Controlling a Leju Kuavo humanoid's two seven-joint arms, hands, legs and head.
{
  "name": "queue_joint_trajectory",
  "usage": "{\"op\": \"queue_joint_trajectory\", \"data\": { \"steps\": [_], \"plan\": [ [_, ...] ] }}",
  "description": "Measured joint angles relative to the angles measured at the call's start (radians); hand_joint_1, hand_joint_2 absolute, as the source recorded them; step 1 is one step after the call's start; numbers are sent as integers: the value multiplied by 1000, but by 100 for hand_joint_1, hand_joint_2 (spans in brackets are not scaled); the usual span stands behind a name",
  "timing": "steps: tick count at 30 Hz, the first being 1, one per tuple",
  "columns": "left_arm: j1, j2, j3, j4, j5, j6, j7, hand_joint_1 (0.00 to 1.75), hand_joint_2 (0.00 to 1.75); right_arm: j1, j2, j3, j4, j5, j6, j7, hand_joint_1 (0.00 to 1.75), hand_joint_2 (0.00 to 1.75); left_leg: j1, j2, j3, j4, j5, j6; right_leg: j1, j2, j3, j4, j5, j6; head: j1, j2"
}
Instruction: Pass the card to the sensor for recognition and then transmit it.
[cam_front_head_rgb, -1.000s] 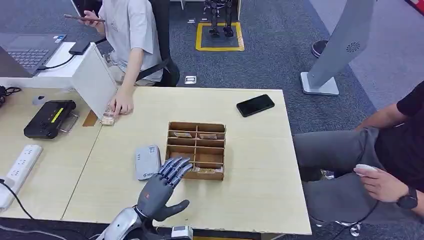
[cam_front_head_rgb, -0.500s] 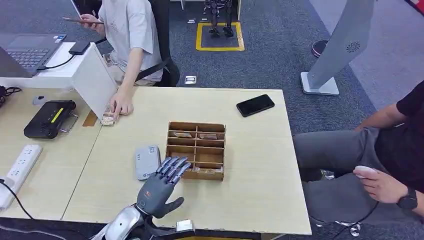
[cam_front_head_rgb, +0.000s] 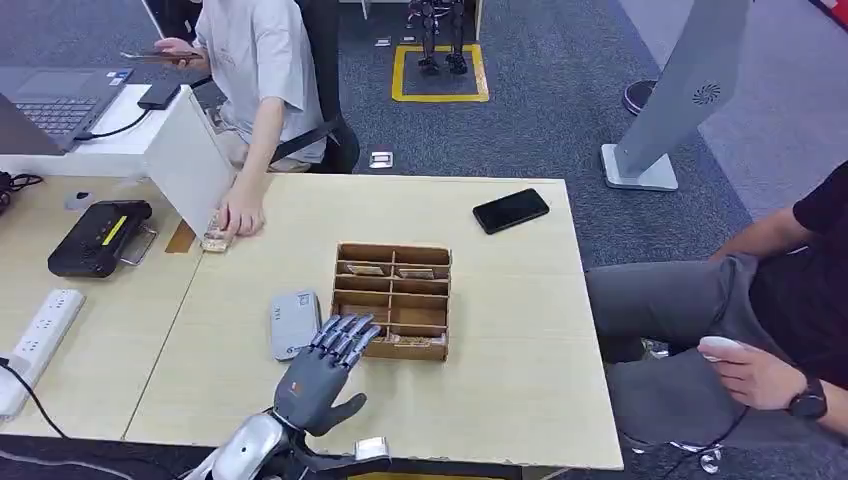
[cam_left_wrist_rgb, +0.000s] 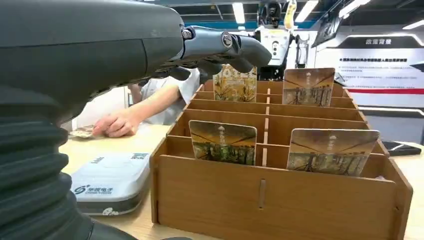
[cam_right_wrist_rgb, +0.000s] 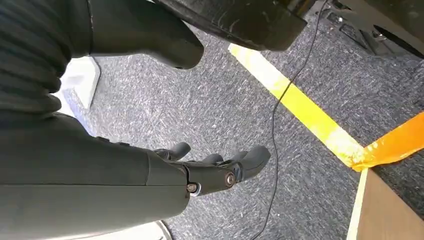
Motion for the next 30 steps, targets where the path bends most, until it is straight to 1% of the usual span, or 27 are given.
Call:
{"op": "queue_joint_trajectory", "data": {
  "steps": [14, 21, 30],
  "plan": [
    [-4, -2, 0, 6, -4, 1, 2, 0, 175, 0, 0, 11, -3, -5, 0, 0, 0, 175, 0, 0, 0, 0, 0, 0, 0, 0, 0, 0, 0, 0, 0, 0],
    [-15, -8, 6, 11, -34, 10, 25, 0, 175, 0, 0, 18, -5, -18, 0, 2, 0, 175, 0, 0, 0, 0, 0, 0, 0, 0, 0, 0, 0, 0, 0, 0],
    [-18, -10, 14, 29, -53, 18, 38, 0, 175, 0, 0, 36, -6, -27, 4, 7, 0, 175, 0, 0, 0, 0, 0, 0, 0, 0, 0, 0, 0, 0, 0, 0]
  ]
}}
